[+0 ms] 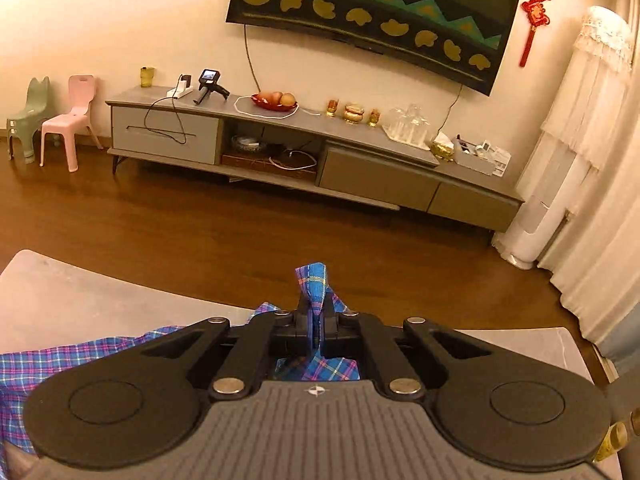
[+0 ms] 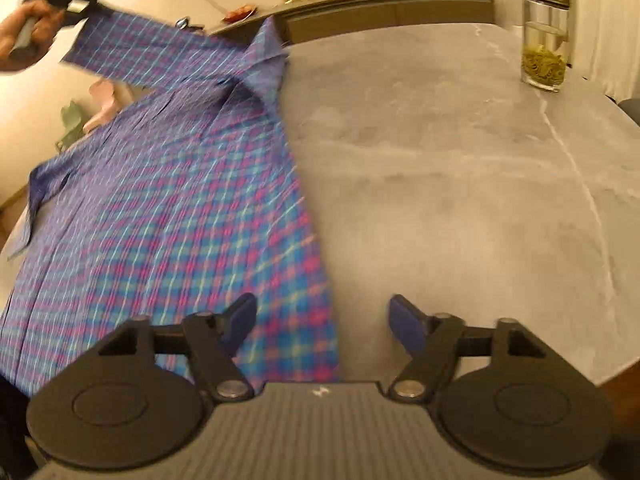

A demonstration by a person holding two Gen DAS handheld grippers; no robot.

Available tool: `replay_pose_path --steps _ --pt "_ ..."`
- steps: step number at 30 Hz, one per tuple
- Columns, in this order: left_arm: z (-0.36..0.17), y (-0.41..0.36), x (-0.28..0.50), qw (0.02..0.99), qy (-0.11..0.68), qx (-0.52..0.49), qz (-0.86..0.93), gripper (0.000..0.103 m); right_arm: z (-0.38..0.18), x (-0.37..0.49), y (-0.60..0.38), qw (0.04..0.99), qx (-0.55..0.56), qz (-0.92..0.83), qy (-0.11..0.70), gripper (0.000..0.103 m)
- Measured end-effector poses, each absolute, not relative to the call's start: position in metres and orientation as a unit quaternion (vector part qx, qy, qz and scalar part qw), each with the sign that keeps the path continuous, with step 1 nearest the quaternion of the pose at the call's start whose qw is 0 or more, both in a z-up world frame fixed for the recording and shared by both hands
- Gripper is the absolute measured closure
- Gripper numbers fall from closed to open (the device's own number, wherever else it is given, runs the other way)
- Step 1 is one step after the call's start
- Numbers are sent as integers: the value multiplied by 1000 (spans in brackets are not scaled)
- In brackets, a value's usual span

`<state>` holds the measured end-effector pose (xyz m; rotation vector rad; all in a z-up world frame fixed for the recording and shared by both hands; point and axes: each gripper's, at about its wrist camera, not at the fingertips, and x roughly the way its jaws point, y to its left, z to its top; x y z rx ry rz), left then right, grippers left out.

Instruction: Fold clothes

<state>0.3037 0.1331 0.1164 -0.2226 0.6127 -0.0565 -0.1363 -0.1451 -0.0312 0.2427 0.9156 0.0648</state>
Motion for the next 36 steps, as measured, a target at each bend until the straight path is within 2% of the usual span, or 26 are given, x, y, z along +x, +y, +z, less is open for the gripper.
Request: replay_pose_path --steps 1,2,3,13,21,27,33,36 --pt "117 136 302 947 299 -112 -29 102 -31 -139 -141 890 108 34 442 74" --pt "117 138 302 948 297 -114 -31 102 -30 -141 -135 890 98 36 443 96" --pt "119 140 302 949 294 -113 -30 102 -28 -145 -130 893 87 35 439 101" --pt "159 169 304 964 250 -84 30 102 28 -153 -35 928 -7 100 360 101" --pt "120 206 324 955 275 -44 106 102 -4 -109 53 904 -59 185 381 101" --pt "93 221 310 954 263 -4 145 102 -16 -112 47 888 -68 184 417 101" --pt "74 228 307 950 287 24 122 102 -18 -117 24 877 -43 187 440 100" --pt "67 230 304 951 289 31 109 102 -12 -118 15 870 -17 201 450 89"
